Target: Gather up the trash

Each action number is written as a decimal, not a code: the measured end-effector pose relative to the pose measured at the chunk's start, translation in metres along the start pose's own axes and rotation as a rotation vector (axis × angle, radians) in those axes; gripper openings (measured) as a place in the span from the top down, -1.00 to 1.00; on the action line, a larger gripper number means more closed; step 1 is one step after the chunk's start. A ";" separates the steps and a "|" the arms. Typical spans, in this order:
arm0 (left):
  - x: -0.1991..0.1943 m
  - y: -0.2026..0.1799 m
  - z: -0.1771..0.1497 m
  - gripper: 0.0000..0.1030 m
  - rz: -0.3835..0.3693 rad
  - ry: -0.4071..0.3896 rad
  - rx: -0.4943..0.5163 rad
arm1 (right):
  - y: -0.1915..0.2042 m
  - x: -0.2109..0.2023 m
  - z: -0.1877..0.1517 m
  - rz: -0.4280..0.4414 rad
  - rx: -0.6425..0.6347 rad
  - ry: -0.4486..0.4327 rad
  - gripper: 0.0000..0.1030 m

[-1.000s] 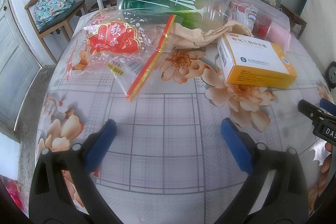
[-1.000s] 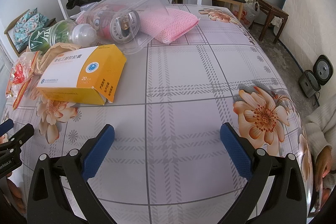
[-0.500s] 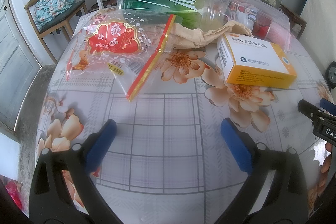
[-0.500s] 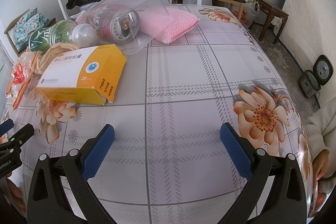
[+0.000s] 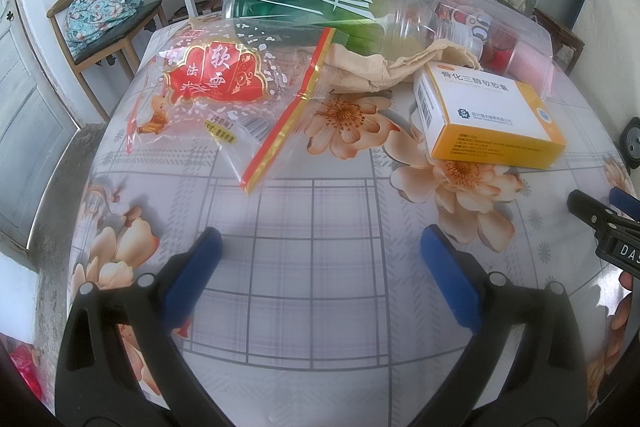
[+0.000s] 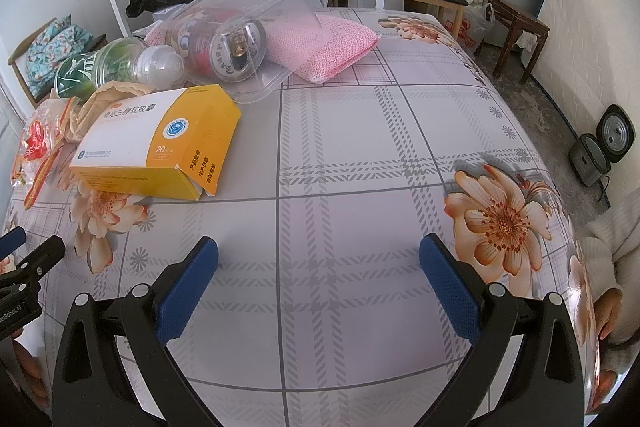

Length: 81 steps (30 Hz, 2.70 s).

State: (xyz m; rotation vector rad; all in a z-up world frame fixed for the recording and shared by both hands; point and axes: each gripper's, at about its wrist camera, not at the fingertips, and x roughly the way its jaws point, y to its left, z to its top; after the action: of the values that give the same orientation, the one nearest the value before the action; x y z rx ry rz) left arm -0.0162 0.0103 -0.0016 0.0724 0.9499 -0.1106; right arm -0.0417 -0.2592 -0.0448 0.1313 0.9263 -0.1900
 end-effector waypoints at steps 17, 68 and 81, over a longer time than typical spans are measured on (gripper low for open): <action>0.000 0.001 0.000 -0.87 0.000 0.000 0.000 | 0.000 0.000 0.000 0.000 0.000 0.000 -0.89; 0.005 -0.023 0.005 -0.87 0.020 0.001 -0.029 | 0.038 0.004 0.011 0.071 -0.107 0.003 -0.89; 0.005 -0.022 0.005 -0.87 0.021 0.001 -0.027 | 0.046 0.002 0.006 0.091 -0.136 0.002 -0.89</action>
State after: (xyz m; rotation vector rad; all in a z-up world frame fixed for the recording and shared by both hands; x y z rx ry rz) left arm -0.0121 -0.0127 -0.0034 0.0570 0.9511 -0.0783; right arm -0.0260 -0.2153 -0.0413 0.0479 0.9304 -0.0422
